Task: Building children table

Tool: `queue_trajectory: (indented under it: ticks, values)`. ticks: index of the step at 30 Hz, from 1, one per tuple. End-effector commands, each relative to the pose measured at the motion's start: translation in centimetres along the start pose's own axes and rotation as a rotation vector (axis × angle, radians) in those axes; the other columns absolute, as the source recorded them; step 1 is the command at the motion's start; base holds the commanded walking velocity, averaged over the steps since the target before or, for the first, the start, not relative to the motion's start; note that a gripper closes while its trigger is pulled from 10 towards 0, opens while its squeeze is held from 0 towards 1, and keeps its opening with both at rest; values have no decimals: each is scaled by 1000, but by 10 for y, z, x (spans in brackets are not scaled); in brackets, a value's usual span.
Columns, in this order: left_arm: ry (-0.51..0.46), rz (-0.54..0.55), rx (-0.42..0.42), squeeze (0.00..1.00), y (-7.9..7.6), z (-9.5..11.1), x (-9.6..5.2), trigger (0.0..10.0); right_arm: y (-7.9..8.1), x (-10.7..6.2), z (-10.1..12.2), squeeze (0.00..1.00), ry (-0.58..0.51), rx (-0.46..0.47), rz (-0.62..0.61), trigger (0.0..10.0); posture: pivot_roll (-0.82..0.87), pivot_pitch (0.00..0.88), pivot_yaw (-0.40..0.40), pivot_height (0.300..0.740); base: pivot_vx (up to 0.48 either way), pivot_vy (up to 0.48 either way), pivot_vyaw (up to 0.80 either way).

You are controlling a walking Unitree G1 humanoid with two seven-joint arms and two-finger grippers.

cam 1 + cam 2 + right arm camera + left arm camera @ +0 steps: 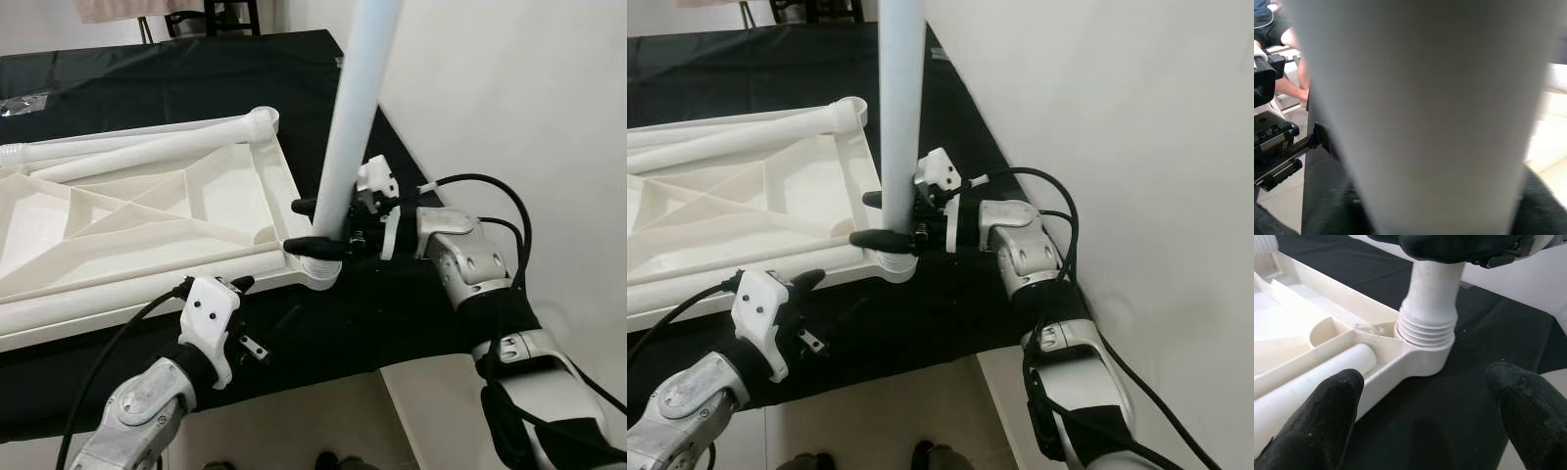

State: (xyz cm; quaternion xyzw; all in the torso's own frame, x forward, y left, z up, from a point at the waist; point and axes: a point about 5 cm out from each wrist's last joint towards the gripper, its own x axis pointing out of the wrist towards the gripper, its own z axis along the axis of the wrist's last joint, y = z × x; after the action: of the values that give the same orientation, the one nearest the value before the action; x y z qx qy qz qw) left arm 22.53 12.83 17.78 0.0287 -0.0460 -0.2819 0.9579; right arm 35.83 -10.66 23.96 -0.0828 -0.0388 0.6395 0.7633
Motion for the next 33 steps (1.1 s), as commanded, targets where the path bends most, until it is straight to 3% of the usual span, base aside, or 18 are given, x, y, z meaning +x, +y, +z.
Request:
queue_trajectory:
  ticks: [1, 4, 9, 10, 11, 12, 13, 14, 18, 22, 23, 24, 25, 27, 28, 29, 32, 33]
  values:
    - [13, -2, -13, 0, -3, -5, 1, 10000, 2, 0, -6, 0, 17, 6, 25, 0, 136, 209, -104, 740, 0, 0, 0]
    - [12, -1, -9, 0, -4, -6, 0, 10000, 2, -7, -14, 0, 35, 16, -31, 0, 129, 213, -105, 740, 0, 0, 0]
    - [9, 7, -9, 0, -4, -7, -2, 10000, 4, -20, -33, 0, 79, 65, -242, 0, 103, 222, -112, 740, 0, 0, 0]
    - [11, 8, -9, 0, -4, -8, -3, 10000, 13, -21, -50, 0, 114, 127, -387, 0, 107, 220, -122, 740, 0, 0, 0]
    - [11, 8, -9, 0, -4, -8, -3, 10000, 13, -21, -50, 0, 114, 127, -387, 0, 107, 220, -122, 740, 0, 0, 0]
    - [13, 9, -8, 0, -2, -9, -5, 10000, 26, -21, -71, 0, 176, 203, -739, 0, 102, 239, -100, 740, 0, 0, 0]
    - [13, 9, -8, 0, -2, -9, -5, 10000, 26, -21, -71, 0, 176, 203, -739, 0, 102, 239, -100, 740, 0, 0, 0]
    - [14, 10, -11, 0, 0, -8, -6, 10000, 65, -18, -89, 0, 236, 285, -973, 0, 94, 242, -95, 740, 0, 0, 0]
    - [15, 7, -13, 0, 0, -9, -5, 10000, 79, -9, -90, 0, 231, 283, -912, 0, 82, 233, -90, 740, 0, 0, 0]
    - [27, 37, -13, 0, 4, -14, -3, 10000, 58, -4, -83, 0, 208, 243, -850, 0, 81, 233, -100, 740, 0, 0, 0]
    - [26, 49, -16, 0, 4, -14, -3, 10000, 53, -2, -81, 0, 204, 235, -849, 4863, 83, 234, -100, 740, 0, 0, 0]
    - [26, 49, -16, 0, 4, -14, -3, 10000, 53, -2, -81, 0, 204, 235, -849, 4863, 83, 234, -100, 740, 0, 0, 0]
    - [26, 54, -17, 0, 5, -14, -3, 10000, 50, 0, -78, 0, 198, 228, -850, 10000, 84, 233, -99, 740, 0, 0, 0]
    - [26, 54, -17, 0, 5, -14, -3, 10000, 50, 0, -78, 0, 198, 228, -850, 10000, 84, 233, -99, 740, 0, 0, 0]
    - [27, 55, -16, 0, 5, -14, -4, 10000, 45, 5, -72, 1000, 142, 236, -799, 10000, 87, 230, -94, 740, 0, 0, 0]
    - [27, 55, -16, 0, 5, -14, -4, 10000, 45, 5, -72, 1000, 142, 236, -799, 10000, 87, 230, -94, 740, 0, 0, 0]
    - [24, 51, -13, 0, 5, -14, -3, 10000, 38, 15, -45, 1000, -13, 215, -587, 10000, 87, 224, -94, 740, 0, 0, 0]
    - [22, 49, -12, 0, 4, -13, -2, 10000, 37, 13, -35, 0, -52, 179, -473, 10000, 92, 220, -97, 740, 0, 0, 0]
